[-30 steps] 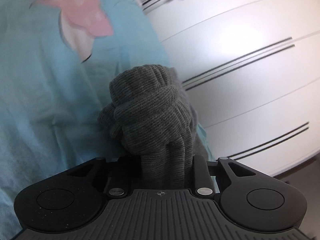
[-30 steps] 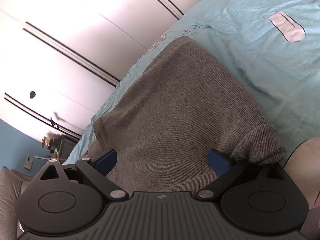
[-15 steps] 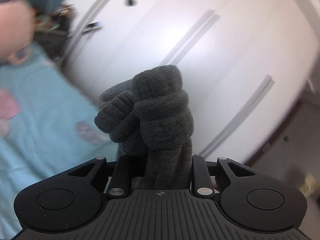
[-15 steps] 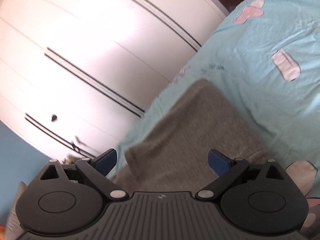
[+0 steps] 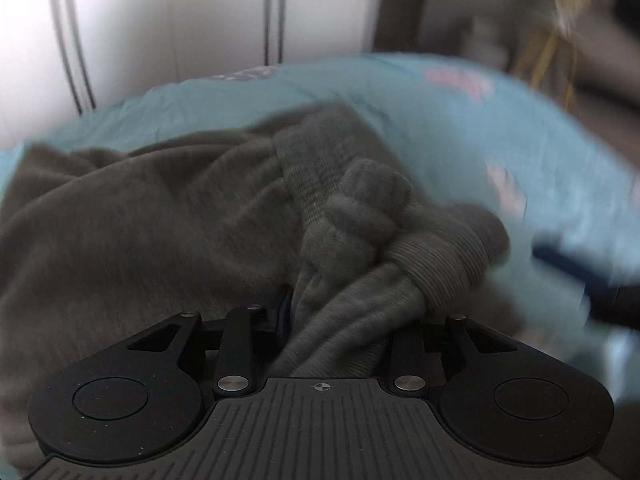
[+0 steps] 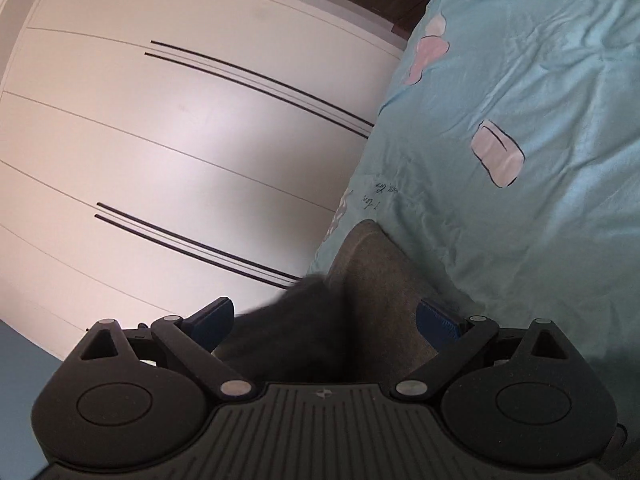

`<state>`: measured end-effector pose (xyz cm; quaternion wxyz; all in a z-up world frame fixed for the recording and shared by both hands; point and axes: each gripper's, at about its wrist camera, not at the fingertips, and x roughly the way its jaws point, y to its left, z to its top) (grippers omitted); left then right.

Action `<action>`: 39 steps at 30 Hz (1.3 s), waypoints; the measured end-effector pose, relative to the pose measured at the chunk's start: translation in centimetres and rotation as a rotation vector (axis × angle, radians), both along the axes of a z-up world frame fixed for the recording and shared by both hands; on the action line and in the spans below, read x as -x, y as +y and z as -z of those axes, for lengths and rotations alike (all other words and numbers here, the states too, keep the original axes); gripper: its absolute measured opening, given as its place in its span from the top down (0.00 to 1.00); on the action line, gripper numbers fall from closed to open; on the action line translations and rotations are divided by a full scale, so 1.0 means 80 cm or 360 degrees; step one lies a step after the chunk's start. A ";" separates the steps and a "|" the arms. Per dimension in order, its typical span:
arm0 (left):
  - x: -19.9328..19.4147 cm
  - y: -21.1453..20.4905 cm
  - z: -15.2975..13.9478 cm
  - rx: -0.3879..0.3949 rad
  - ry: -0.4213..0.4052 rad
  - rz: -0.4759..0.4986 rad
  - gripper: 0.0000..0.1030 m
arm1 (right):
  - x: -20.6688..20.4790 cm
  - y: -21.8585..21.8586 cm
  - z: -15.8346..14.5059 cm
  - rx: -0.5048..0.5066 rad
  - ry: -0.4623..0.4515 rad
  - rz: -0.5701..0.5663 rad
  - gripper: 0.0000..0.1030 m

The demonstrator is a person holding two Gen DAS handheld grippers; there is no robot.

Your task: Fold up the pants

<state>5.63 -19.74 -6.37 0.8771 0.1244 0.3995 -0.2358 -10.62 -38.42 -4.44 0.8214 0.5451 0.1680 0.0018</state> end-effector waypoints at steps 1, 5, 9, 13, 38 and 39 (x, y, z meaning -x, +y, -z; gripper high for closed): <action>0.016 -0.001 -0.005 -0.0066 -0.0096 0.0076 0.41 | -0.003 0.001 0.000 0.0006 0.0008 -0.0028 0.05; 0.035 0.051 -0.071 0.0250 -0.0043 0.0171 0.15 | -0.006 0.006 0.006 -0.0044 0.0040 -0.0098 0.05; 0.037 0.166 -0.098 0.0715 0.0038 -0.0202 0.04 | -0.021 0.011 0.012 -0.0055 0.0151 -0.0185 0.05; 0.048 0.275 -0.056 0.1046 0.0178 -0.0821 0.04 | -0.035 0.024 0.012 -0.0007 0.0218 -0.0295 0.05; 0.051 0.321 -0.028 0.1298 0.0196 -0.0994 0.04 | -0.060 0.096 -0.077 0.0057 -0.0371 -0.0202 0.56; 0.051 0.320 -0.028 0.1292 0.0197 -0.0993 0.04 | -0.058 0.089 -0.064 0.0100 -0.0298 -0.0158 0.56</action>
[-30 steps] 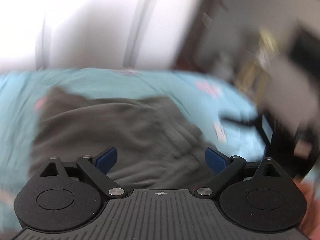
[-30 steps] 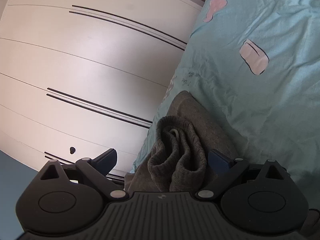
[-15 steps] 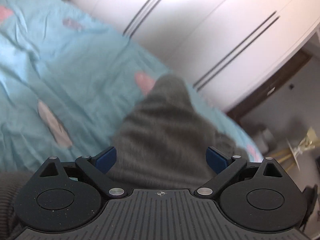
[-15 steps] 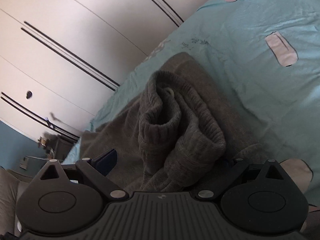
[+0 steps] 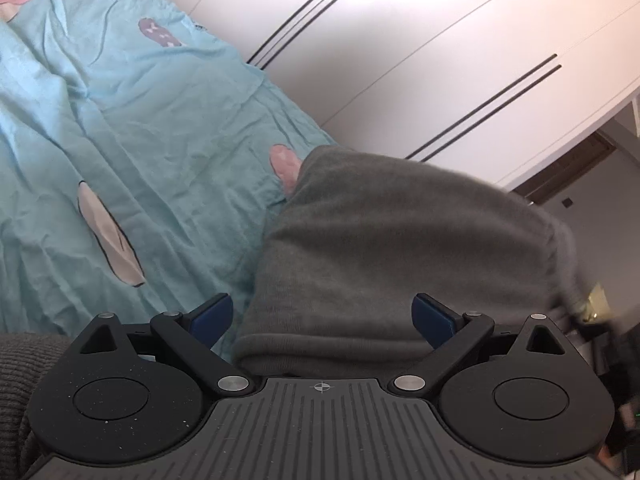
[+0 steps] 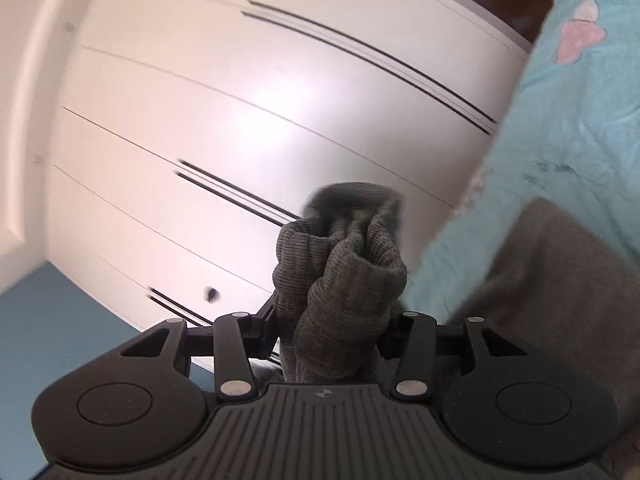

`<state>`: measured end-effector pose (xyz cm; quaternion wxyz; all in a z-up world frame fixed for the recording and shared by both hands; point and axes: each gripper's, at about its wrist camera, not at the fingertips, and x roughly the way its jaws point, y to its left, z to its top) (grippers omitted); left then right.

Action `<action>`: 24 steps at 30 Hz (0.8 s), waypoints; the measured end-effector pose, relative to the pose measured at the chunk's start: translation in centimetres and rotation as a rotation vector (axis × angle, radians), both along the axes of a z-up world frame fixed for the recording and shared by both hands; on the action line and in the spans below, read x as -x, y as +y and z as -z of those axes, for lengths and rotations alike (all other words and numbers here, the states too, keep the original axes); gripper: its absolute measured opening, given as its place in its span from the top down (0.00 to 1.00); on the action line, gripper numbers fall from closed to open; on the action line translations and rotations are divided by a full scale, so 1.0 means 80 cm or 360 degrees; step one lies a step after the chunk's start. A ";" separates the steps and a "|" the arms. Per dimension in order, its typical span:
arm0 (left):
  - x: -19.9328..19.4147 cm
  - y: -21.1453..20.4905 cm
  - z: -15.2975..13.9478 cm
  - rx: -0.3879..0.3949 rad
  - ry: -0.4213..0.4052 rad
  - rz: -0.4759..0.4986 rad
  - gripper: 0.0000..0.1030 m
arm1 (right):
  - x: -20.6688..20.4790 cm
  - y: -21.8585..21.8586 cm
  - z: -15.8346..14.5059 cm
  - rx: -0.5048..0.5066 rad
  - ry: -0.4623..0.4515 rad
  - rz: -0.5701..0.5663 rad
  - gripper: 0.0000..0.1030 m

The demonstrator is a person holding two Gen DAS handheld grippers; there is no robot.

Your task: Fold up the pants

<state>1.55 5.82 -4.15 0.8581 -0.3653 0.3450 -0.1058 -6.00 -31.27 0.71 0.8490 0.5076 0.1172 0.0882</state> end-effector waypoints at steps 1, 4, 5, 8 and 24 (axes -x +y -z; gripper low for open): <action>-0.001 -0.001 0.000 -0.0011 0.0004 0.0004 0.04 | -0.002 -0.007 0.018 0.0048 0.0158 0.0055 0.56; -0.003 -0.009 0.000 -0.0071 0.0030 0.0018 0.04 | -0.018 -0.018 0.085 0.0242 0.0868 0.0149 0.58; -0.004 -0.011 0.000 -0.0090 0.0037 0.0024 0.04 | -0.015 -0.022 0.099 0.0205 0.0888 0.0168 0.58; -0.005 -0.014 -0.001 -0.0116 0.0047 0.0032 0.04 | -0.015 -0.016 0.078 0.0248 0.0782 0.0151 0.58; -0.026 -0.035 0.006 -0.0328 0.0192 0.0020 0.03 | 0.046 -0.015 0.018 0.0786 0.0770 0.0249 0.21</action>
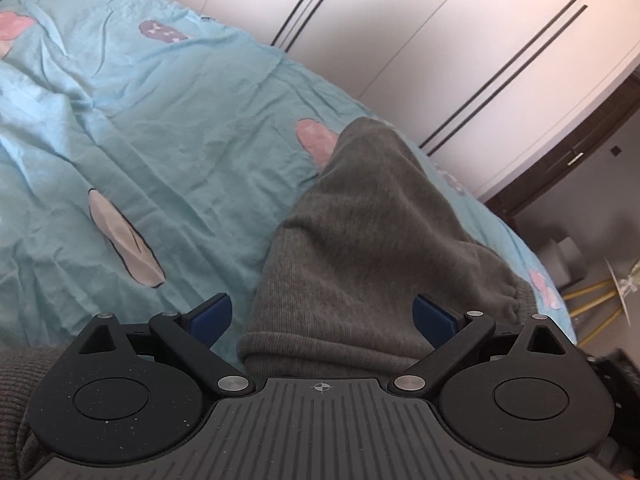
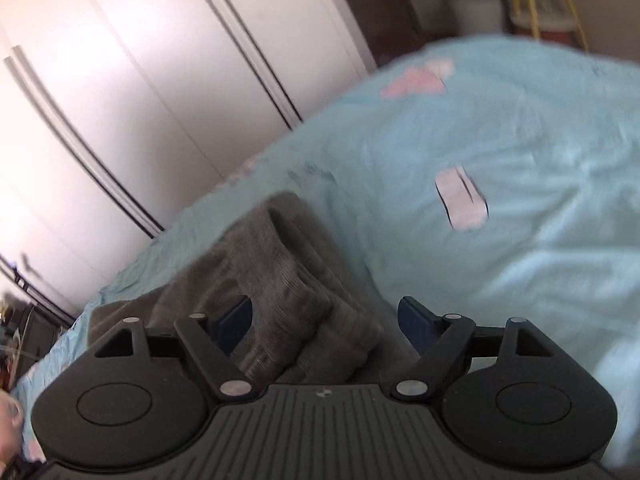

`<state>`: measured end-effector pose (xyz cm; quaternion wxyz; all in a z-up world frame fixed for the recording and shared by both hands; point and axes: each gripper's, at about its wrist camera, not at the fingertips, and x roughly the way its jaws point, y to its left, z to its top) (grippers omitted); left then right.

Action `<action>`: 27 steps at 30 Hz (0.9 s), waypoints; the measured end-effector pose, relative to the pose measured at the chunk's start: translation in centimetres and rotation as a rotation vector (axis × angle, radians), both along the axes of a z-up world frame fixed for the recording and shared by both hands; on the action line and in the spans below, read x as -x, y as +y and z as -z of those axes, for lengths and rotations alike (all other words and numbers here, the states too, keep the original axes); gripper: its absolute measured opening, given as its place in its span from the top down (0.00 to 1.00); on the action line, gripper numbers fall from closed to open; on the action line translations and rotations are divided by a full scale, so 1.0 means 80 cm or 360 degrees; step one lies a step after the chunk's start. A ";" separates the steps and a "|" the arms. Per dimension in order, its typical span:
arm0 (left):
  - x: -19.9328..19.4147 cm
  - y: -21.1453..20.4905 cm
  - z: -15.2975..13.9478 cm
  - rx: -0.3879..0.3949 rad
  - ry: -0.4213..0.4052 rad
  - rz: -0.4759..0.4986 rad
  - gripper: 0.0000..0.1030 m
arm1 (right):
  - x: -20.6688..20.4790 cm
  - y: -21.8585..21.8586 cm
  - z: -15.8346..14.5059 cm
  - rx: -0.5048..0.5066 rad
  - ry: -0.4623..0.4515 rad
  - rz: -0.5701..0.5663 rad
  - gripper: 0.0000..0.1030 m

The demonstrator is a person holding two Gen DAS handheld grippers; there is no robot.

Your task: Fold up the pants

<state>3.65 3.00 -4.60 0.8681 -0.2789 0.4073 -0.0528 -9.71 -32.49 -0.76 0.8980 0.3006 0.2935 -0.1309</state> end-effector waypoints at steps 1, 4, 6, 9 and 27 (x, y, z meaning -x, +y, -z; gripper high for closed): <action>-0.004 -0.001 0.002 0.0002 0.0013 -0.0009 0.03 | -0.001 -0.001 0.001 -0.0088 -0.0046 -0.0053 0.21; -0.016 -0.003 0.007 0.0015 0.0061 0.0003 0.03 | -0.001 -0.001 0.016 -0.0416 -0.0112 -0.0174 0.21; -0.024 -0.007 0.012 0.0010 0.0094 0.0010 0.03 | 0.001 0.006 0.030 -0.0563 -0.0095 -0.0209 0.32; -0.030 -0.017 0.013 -0.0076 0.0100 0.0021 0.03 | -0.006 0.015 0.033 -0.0646 -0.0060 -0.0255 0.68; -0.041 -0.053 0.033 -0.0354 0.0373 0.0309 0.02 | -0.043 0.055 0.021 0.0048 0.0212 -0.0374 0.59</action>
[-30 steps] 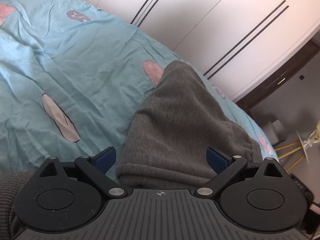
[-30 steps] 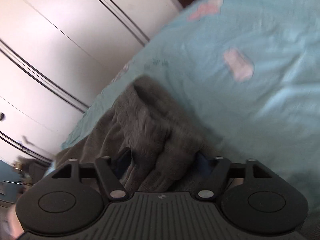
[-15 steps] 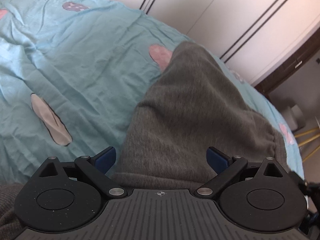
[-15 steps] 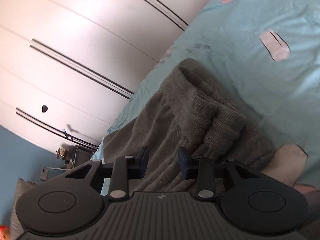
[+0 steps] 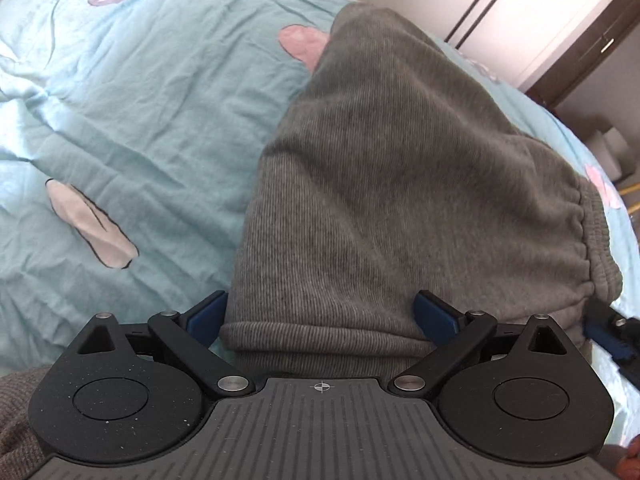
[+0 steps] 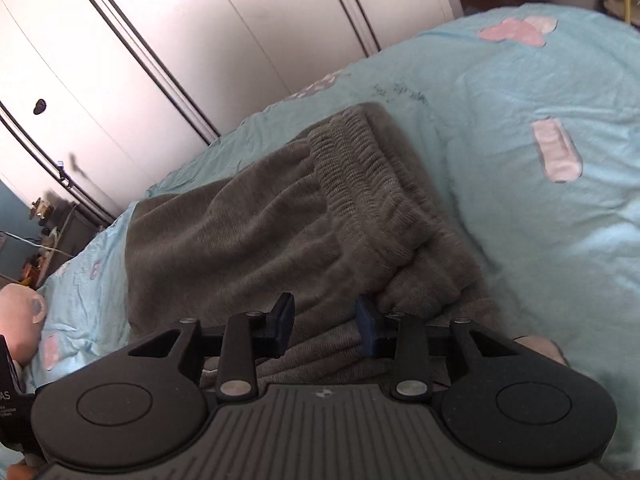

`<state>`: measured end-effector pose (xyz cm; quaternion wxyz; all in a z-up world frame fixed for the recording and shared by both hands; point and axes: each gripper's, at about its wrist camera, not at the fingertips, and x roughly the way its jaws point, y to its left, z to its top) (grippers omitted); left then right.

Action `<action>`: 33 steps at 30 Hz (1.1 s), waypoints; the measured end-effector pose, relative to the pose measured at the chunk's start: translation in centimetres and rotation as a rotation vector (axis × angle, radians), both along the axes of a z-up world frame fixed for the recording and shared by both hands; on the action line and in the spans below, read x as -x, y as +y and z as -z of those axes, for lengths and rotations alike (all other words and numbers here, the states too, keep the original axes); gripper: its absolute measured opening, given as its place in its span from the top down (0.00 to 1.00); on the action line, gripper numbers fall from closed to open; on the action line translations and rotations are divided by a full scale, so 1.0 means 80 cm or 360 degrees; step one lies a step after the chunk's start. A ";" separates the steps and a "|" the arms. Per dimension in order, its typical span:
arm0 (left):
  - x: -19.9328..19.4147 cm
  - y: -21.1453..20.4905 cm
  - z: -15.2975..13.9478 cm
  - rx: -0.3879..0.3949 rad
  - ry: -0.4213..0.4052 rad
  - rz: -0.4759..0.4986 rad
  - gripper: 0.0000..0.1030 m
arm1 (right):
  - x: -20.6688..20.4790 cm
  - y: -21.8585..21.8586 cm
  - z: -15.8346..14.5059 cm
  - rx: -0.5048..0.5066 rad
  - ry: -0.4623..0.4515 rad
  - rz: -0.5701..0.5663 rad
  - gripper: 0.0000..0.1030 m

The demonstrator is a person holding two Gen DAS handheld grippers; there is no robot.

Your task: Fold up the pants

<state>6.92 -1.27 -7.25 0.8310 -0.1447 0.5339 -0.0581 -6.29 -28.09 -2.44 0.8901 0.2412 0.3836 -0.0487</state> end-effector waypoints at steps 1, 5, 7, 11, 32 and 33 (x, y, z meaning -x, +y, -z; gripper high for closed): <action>0.000 0.000 0.000 -0.0002 0.0000 0.0002 0.02 | 0.002 -0.002 -0.004 -0.0005 -0.0022 0.0003 0.58; -0.002 0.005 0.003 0.0048 0.0017 -0.0014 0.02 | 0.004 -0.006 -0.034 -0.0015 -0.0226 -0.0034 0.49; -0.002 0.006 0.005 0.0059 0.0020 -0.0025 0.01 | -0.009 -0.007 -0.045 -0.0062 -0.0292 -0.0064 0.35; -0.002 0.004 0.005 0.0039 0.0009 -0.0021 0.01 | -0.060 0.002 -0.038 -0.0115 -0.0292 -0.0187 0.37; -0.011 0.013 0.007 0.0091 0.0005 -0.0056 0.00 | -0.040 -0.011 -0.022 0.0366 -0.0184 -0.0278 0.65; -0.011 0.017 0.006 0.0121 0.0004 -0.0077 0.00 | -0.040 -0.018 -0.022 0.0354 -0.0179 -0.0235 0.52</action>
